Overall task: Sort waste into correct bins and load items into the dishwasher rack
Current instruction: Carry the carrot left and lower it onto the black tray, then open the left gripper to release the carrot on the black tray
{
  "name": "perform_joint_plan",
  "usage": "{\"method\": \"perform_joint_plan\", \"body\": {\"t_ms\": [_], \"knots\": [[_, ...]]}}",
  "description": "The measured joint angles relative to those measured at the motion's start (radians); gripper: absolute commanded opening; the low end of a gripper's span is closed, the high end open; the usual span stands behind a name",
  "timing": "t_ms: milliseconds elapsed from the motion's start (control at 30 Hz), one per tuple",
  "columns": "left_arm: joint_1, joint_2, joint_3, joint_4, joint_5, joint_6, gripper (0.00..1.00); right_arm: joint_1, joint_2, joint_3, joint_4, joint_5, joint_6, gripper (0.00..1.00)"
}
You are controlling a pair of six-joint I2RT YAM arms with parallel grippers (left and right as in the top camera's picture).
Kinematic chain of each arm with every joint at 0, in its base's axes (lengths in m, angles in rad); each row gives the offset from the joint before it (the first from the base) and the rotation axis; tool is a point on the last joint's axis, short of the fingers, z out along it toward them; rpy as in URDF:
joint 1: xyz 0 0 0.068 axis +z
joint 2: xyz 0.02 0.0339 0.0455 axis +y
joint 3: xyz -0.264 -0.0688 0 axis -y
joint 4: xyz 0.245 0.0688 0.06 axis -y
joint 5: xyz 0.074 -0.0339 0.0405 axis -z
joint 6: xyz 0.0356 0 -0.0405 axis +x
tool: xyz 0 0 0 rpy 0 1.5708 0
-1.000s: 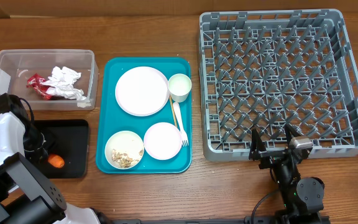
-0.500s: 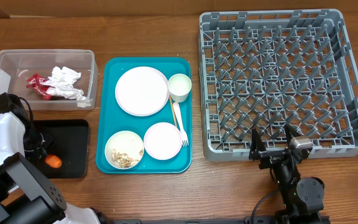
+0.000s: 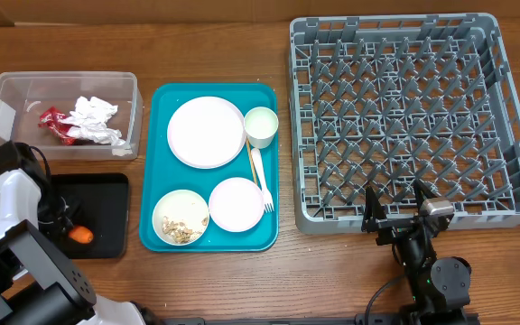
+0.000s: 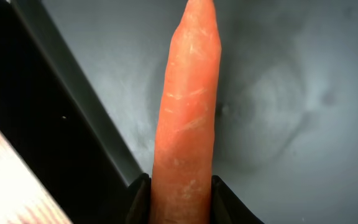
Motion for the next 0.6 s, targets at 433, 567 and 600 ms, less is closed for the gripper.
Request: {"method": "perform_joint_plan", "body": {"t_ms": [433,567,600], "knots": [[0.000,0.000,-0.011,0.014,-0.044,-0.017,0.31,0.000,0.000,0.000,0.000,0.000,0.000,1.00],[0.002,0.000,-0.014,0.013,-0.061,-0.017,0.31,0.000,0.000,0.000,0.000,0.000,0.000,1.00],[0.002,0.000,-0.014,0.014,-0.064,-0.018,0.29,0.000,0.000,0.000,0.000,0.000,0.000,1.00]]}}
